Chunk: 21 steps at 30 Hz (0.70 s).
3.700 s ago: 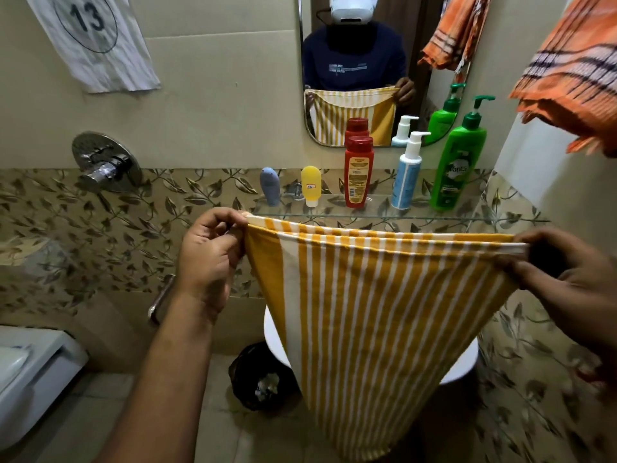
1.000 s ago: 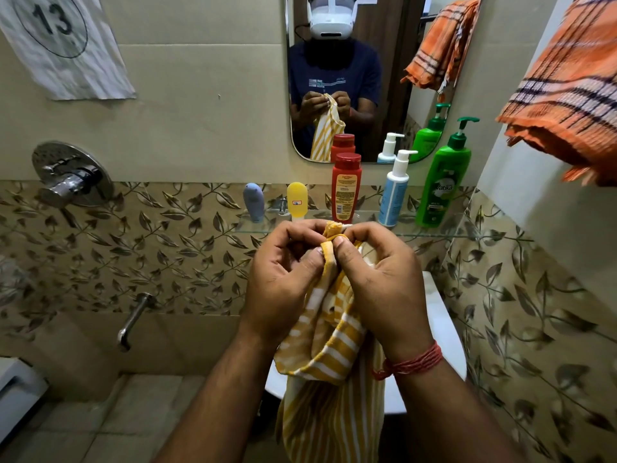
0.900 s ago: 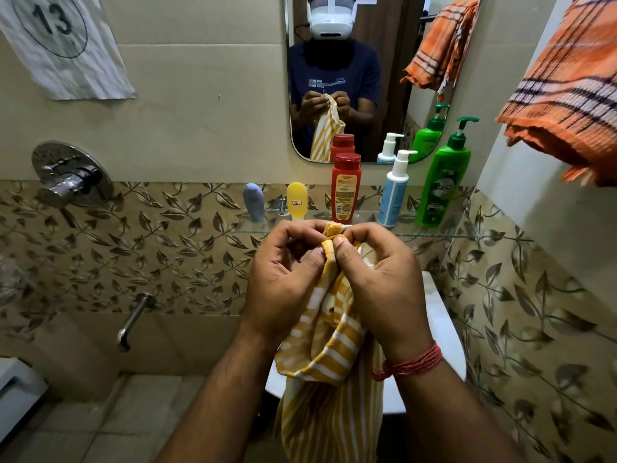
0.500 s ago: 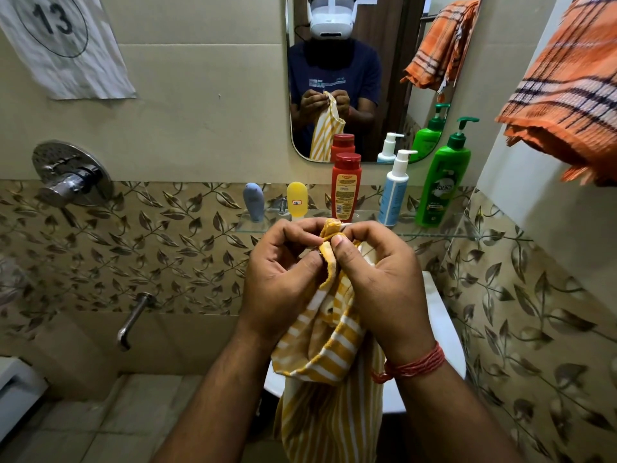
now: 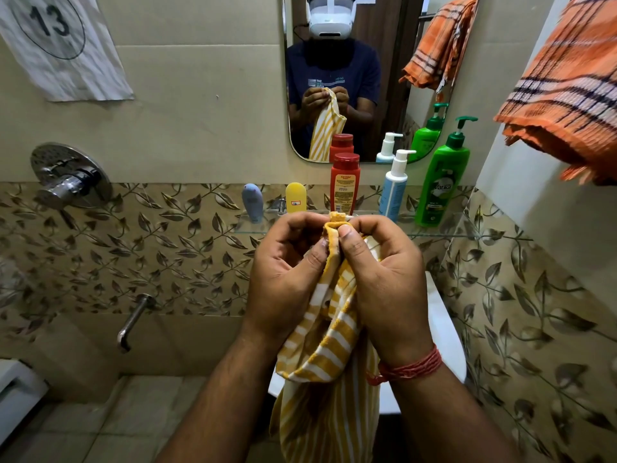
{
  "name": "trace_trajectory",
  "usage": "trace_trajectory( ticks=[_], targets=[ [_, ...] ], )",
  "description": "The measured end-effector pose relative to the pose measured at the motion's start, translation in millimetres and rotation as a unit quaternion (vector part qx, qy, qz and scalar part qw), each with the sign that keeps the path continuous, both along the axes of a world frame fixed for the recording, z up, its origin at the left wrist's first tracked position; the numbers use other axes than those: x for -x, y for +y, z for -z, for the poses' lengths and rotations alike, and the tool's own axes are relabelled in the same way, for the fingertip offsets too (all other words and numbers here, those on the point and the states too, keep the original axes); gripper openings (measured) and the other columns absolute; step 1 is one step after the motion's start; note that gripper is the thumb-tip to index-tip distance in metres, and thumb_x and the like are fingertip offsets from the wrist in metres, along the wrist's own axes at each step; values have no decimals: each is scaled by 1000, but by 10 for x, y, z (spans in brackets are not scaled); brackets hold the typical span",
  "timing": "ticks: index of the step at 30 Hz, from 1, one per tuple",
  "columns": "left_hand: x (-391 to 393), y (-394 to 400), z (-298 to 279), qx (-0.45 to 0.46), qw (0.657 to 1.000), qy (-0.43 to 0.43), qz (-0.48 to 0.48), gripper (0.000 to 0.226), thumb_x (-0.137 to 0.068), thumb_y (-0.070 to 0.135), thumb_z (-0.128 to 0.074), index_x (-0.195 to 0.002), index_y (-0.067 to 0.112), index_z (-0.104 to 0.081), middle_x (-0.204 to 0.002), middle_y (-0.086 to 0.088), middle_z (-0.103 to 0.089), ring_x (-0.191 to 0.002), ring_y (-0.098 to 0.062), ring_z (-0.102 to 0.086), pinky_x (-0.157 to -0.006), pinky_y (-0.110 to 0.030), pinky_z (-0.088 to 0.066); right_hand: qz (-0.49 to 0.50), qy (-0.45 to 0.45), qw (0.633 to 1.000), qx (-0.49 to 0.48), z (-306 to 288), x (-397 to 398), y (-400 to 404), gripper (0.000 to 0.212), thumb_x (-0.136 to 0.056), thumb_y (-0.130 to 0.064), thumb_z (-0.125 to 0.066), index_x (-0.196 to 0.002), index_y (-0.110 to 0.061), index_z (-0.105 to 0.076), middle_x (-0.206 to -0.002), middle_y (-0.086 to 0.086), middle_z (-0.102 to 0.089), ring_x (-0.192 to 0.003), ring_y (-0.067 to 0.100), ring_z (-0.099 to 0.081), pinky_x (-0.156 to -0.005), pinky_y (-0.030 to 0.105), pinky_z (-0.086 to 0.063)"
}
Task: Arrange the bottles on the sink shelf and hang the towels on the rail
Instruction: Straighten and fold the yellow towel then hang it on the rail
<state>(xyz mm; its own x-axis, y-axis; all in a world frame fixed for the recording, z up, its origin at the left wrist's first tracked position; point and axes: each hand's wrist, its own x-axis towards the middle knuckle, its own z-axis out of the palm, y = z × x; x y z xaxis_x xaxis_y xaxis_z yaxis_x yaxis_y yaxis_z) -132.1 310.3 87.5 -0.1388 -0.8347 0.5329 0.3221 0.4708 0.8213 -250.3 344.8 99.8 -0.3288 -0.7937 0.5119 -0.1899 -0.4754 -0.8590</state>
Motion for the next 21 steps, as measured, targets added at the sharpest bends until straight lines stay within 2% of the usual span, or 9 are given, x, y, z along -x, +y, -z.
trace_trajectory(
  ticks=[4,9,14,16,18,21],
  targets=[
    [32,14,-18,-15,1000,2,-3,18,-90,17,-64,-108,14,-66,-106,-2,-73,-104,-22,-70,-85,-30,-57,-3,-44,999,0,6,-28,-14,8,-94,-24,-62,-93,-19,-69,-89,-4,-70,-89,16,-69,-79,37,-59],
    [72,13,-26,-22,999,8,-22,21,-86,24,-69,-105,15,-67,-104,-5,-73,-101,-23,-71,-85,-31,-58,-3,-80,997,-9,14,-53,-30,8,-97,-19,-61,-96,-14,-68,-90,0,-70,-87,17,-70,-77,34,-60],
    [96,7,-27,5,999,1,-45,17,-92,12,-65,-107,20,-64,-103,0,-72,-100,-22,-71,-83,-30,-58,6,-46,999,-19,18,-52,-57,8,-97,-20,-61,-97,-16,-68,-90,-1,-70,-89,18,-70,-78,41,-61],
    [86,-12,-21,24,998,-18,-63,25,-91,6,-60,-107,25,-64,-105,1,-70,-101,-23,-69,-83,-30,-58,0,-28,999,-20,20,-48,-66,8,-97,-20,-61,-97,-16,-68,-89,-2,-70,-88,16,-69,-77,38,-61],
    [81,-32,-19,38,995,-43,-82,27,-90,4,-57,-104,26,-64,-104,-1,-69,-100,-24,-69,-83,-31,-58,-6,-4,1000,-18,35,-38,-79,9,-97,-22,-61,-97,-16,-68,-88,-5,-69,-88,11,-68,-75,29,-59],
    [83,-60,-36,51,990,-61,-115,25,-93,3,-54,-99,25,-62,-97,-1,-68,-89,-17,-69,-76,-27,-58,-26,35,999,-19,23,1,-99,8,-97,-22,-61,-96,-19,-68,-87,-9,-69,-87,5,-67,-72,16,-53]
  ],
)
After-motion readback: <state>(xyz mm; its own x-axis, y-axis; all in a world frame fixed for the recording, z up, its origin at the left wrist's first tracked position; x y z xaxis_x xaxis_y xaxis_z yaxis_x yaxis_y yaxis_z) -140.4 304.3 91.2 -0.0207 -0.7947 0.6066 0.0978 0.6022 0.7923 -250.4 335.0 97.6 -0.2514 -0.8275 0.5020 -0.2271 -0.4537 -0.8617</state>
